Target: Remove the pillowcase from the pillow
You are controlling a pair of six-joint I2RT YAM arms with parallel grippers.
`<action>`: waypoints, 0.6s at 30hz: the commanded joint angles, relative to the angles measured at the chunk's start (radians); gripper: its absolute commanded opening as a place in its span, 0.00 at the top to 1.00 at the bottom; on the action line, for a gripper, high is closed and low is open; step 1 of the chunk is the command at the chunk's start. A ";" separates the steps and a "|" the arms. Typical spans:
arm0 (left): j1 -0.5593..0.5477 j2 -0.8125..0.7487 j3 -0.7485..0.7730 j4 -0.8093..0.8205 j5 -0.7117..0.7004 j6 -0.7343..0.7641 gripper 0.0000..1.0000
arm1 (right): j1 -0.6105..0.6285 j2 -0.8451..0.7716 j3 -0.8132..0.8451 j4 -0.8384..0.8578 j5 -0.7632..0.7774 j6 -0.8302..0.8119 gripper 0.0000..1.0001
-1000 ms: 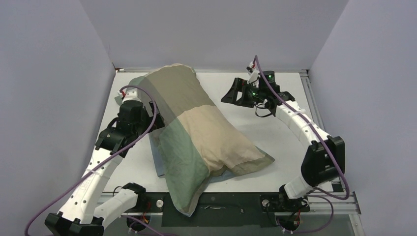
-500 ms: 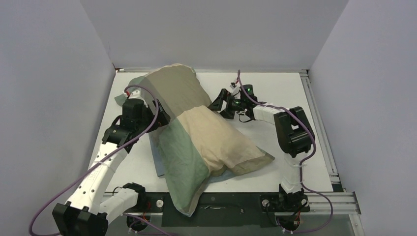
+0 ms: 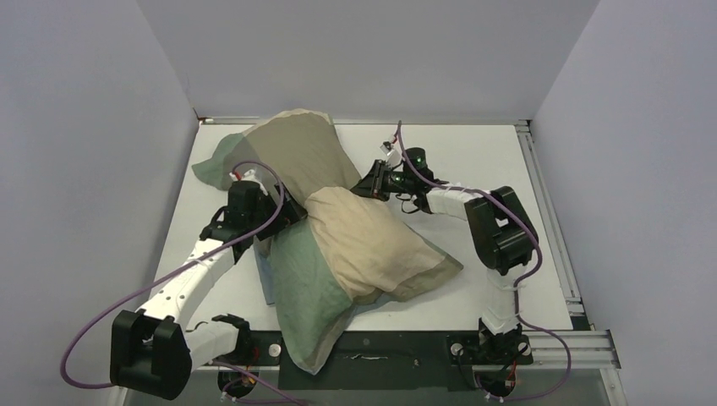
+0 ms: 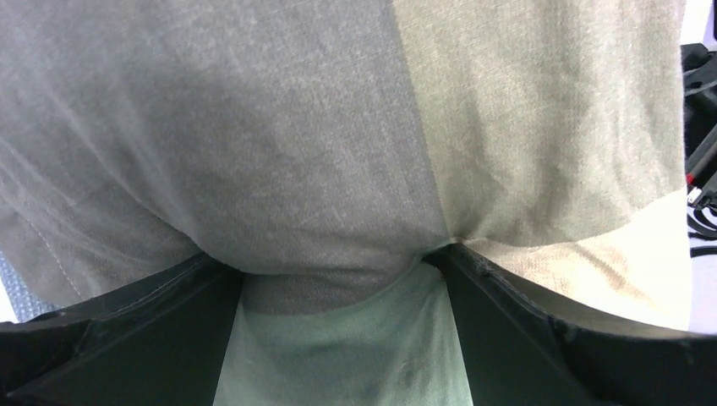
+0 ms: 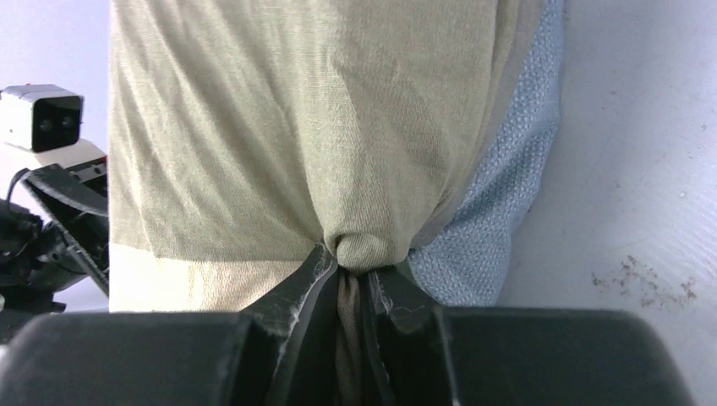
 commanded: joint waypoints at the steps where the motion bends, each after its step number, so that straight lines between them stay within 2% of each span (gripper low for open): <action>1: -0.036 0.037 0.011 0.233 0.125 -0.058 0.12 | 0.038 -0.199 0.099 -0.080 -0.063 -0.111 0.95; 8: -0.126 0.117 0.103 0.448 0.142 -0.121 0.13 | 0.050 -0.328 0.308 -0.380 0.001 -0.274 0.95; 13: -0.192 0.191 0.183 0.628 0.114 -0.164 0.13 | 0.086 -0.362 0.449 -0.557 0.036 -0.360 0.95; 18: -0.255 0.310 0.249 0.756 0.093 -0.188 0.13 | 0.138 -0.367 0.449 -0.619 0.089 -0.414 0.95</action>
